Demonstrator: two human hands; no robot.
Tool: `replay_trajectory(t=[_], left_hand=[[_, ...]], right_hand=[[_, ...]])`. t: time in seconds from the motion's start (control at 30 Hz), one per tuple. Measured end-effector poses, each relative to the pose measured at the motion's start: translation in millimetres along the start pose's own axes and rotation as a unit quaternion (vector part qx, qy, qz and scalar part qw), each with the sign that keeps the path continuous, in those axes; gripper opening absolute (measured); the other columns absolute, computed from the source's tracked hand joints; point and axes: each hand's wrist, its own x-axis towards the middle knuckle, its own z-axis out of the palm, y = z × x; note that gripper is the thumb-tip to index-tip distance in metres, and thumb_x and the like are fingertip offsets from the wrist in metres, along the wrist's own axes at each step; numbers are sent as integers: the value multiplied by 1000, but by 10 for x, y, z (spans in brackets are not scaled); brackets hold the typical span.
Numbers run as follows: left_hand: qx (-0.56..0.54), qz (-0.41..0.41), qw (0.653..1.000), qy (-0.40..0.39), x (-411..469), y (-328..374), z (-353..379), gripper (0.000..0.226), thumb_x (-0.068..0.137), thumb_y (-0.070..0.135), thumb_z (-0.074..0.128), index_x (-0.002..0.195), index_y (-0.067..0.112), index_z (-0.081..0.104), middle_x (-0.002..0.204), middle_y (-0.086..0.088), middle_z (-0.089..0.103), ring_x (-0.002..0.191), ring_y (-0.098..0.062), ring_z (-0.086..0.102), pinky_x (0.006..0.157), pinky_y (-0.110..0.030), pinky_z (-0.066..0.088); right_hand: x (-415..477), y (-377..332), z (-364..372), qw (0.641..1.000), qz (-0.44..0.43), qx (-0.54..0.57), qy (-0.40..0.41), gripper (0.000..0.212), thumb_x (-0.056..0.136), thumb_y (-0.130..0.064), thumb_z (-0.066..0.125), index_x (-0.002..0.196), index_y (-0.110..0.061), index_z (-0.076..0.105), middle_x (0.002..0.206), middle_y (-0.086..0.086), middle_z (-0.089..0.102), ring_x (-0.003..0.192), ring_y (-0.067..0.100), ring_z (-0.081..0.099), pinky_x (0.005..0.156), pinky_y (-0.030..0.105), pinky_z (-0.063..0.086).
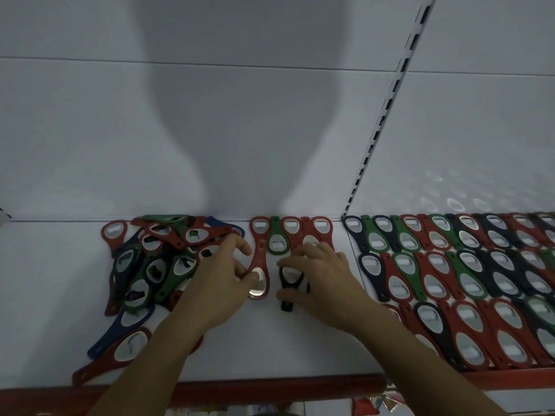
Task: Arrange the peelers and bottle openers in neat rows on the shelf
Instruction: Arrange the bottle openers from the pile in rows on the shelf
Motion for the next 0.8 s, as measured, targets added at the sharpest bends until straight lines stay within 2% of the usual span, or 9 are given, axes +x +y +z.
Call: replay_trajectory(t=[0.07,0.17,0.33,0.43,0.47,0.63,0.8], left_hand=[[11,-14,999,-30,13,35,54,26,95,24,71,99,38,49,76,21,69,65,1,64,57,-16,42],[24,-16,999,-26,45,93,145,22,95,23,71,98,34,53,71,9,70,65,0,64,59,-17,43],[52,-14,998,-17,94,118,184,24,96,24,69,115,31,56,78,9,70,69,0,64,62,-15,43],[58,-20,998,-16,111,116,180,7,97,19,67,100,24,63,84,9,71,71,-7,68,67,-23,53],[57,-19,998,-15,110,121,174,9,97,18,67,95,25,62,85,8,70,71,-9,68,68,-25,55],[44,56,996,52,90,161,167,18,91,18,74,84,30,62,82,16,66,69,-3,66,60,-13,47],[87,116,987,72,38,150,206,15,90,16,77,91,28,69,86,23,63,77,-1,63,66,-9,47]], right_hand=[[-67,32,23,999,6,-35,-31,51,87,-62,61,133,-41,56,135,-15,50,121,13,38,98,38,32],[-107,86,8,999,3,-43,-26,50,89,-61,60,135,-40,56,138,-17,50,124,14,36,99,39,31],[-169,164,-7,999,1,-38,-17,50,90,-60,58,137,-40,55,141,-20,50,130,13,33,103,40,30],[-207,189,-6,999,-3,-30,-10,47,92,-57,58,136,-40,56,142,-22,49,135,11,30,106,41,29],[-220,190,0,1000,-5,-23,-6,46,92,-55,59,135,-40,56,141,-22,49,136,11,29,107,42,28],[-287,186,76,998,5,21,63,35,94,-46,59,127,-35,63,132,-18,55,133,11,38,107,42,31],[-296,175,107,998,10,12,65,33,92,-46,61,123,-35,62,127,-17,55,130,12,40,104,42,33]])
